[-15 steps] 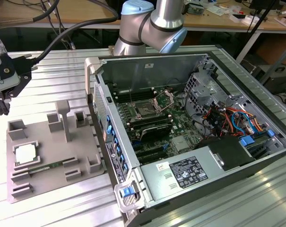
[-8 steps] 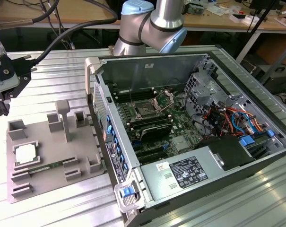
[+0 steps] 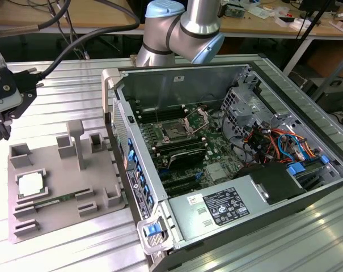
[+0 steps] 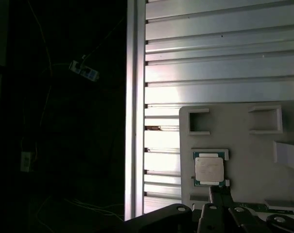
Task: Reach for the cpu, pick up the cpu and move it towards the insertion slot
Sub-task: 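Reach for the cpu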
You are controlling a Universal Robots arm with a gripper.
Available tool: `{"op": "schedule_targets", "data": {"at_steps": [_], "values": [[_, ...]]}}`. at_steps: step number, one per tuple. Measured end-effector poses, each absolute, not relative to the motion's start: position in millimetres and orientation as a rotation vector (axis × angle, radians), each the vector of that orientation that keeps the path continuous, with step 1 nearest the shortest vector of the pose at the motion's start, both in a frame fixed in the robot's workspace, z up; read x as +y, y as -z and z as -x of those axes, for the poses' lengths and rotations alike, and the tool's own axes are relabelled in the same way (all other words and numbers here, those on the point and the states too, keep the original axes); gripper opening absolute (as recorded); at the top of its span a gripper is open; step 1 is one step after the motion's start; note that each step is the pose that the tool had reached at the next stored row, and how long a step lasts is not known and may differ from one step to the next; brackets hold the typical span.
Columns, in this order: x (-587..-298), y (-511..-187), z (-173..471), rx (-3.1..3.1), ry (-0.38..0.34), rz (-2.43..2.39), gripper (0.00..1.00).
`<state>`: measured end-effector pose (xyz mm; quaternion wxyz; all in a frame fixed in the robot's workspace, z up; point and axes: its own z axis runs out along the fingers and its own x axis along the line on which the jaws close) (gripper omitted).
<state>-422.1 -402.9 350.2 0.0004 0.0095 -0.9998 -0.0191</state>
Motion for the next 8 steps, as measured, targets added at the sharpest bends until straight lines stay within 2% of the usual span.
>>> {"op": "schedule_targets", "data": {"at_steps": [8], "values": [[-403.0,-348.0,422.1,-3.14,0.06,-0.03,0.11]]}}
